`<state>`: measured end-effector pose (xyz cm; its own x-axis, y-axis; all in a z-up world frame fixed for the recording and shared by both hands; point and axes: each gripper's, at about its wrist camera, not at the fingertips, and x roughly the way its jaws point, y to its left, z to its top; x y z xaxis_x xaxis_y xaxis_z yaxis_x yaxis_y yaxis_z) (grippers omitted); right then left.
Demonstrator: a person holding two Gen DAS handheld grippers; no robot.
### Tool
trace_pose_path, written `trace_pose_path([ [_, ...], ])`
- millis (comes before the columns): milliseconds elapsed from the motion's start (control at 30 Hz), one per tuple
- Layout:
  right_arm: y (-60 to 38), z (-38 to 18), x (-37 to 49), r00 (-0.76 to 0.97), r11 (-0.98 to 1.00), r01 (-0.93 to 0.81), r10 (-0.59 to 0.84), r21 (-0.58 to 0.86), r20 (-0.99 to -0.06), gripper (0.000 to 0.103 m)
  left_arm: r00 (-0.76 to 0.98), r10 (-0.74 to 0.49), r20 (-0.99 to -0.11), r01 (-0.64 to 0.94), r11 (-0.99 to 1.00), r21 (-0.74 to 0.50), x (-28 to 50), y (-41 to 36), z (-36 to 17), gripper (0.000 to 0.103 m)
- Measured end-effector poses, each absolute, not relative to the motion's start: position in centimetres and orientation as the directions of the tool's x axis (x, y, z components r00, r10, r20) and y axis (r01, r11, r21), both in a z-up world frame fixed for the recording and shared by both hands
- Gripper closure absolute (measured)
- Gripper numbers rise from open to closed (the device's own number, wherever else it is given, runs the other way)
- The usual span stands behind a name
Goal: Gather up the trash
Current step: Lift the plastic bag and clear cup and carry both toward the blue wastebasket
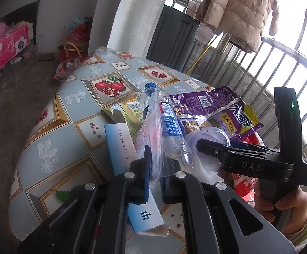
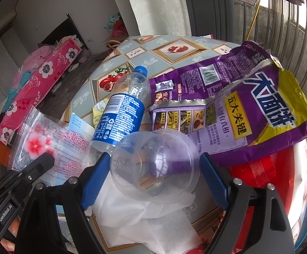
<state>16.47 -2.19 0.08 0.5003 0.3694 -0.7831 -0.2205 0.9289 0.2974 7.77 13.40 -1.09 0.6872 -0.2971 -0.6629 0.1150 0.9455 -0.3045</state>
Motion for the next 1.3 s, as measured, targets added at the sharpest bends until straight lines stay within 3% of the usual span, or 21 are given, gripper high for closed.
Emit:
trace_pose_path([
  [533,-3.6,3.9,13.9,0.561,0.91,-0.238,0.415,0.341,-0.717,0.02,0.768,-0.306,-0.562,0.166,0.943,-0.288,5.8,12.9,2.4,0.1],
  [1067,-6.9,10.7,11.8,0.59,0.802,-0.34,0.589,0.492,-0.552,0.02,0.855,-0.238,-0.461,0.122,0.956,-0.267,4.0,11.5,7.7,0.1],
  [1300,-11.3,13.7,9.5,0.68,0.826,-0.299,0.535,0.478,-0.501,0.02,0.845,-0.314,-0.432,0.188,0.932,-0.309,4.5,9.1,9.2,0.1],
])
